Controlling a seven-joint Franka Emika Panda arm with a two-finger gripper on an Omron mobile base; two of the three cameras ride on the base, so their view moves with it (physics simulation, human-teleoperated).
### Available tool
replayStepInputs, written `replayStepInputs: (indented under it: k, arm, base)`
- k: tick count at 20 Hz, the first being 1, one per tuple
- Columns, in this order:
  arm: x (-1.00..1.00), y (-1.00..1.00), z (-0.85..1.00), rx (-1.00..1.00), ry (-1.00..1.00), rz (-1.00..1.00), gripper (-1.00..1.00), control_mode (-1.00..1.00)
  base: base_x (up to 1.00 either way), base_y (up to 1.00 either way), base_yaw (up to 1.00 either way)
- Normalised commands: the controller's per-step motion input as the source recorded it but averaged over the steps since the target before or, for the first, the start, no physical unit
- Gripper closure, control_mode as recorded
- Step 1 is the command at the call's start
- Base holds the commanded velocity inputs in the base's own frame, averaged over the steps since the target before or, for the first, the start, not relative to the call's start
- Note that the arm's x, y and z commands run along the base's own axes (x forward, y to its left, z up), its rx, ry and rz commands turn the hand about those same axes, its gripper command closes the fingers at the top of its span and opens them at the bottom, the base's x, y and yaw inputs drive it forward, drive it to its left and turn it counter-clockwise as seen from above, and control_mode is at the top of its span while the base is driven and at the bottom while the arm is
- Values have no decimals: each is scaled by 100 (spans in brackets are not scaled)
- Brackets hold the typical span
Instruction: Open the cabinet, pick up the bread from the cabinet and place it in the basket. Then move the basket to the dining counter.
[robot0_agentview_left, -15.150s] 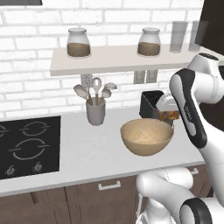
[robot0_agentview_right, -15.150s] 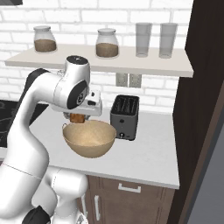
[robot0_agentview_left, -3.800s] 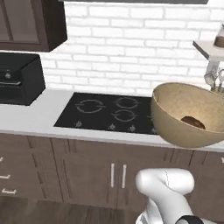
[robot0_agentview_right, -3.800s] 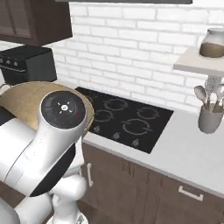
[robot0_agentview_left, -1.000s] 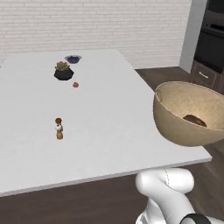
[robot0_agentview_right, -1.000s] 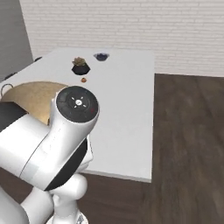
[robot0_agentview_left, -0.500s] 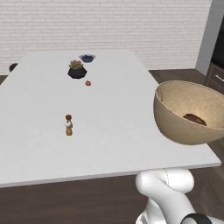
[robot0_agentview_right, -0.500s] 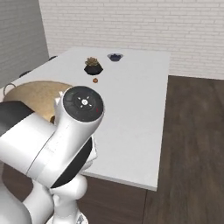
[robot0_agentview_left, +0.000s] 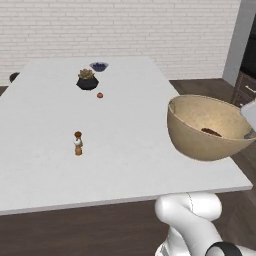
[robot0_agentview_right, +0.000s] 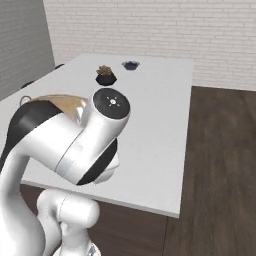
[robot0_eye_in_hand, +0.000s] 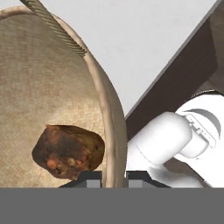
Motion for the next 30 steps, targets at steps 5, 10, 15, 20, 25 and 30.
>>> replayStepInputs:
  k: [5,10,15,20,25,30]
  arm:
    - [100,-11,-60,1,10,13,100,-100]
    - [100,-32,-65,3,10,26,100,-100]
    - [100,-5,-61,0,13,23,100,-100]
    - [100,0,-17,0,5,8,100,-100]
    - [56,5,-2,0,-2,-6,100,-100]
    - [37,5,-9,-1,-7,-21,100,-100]
  base:
    - [0,0,0]
    - [0,0,0]
    - [0,0,0]
    - [0,0,0]
    - [0,0,0]
    - [0,0,0]
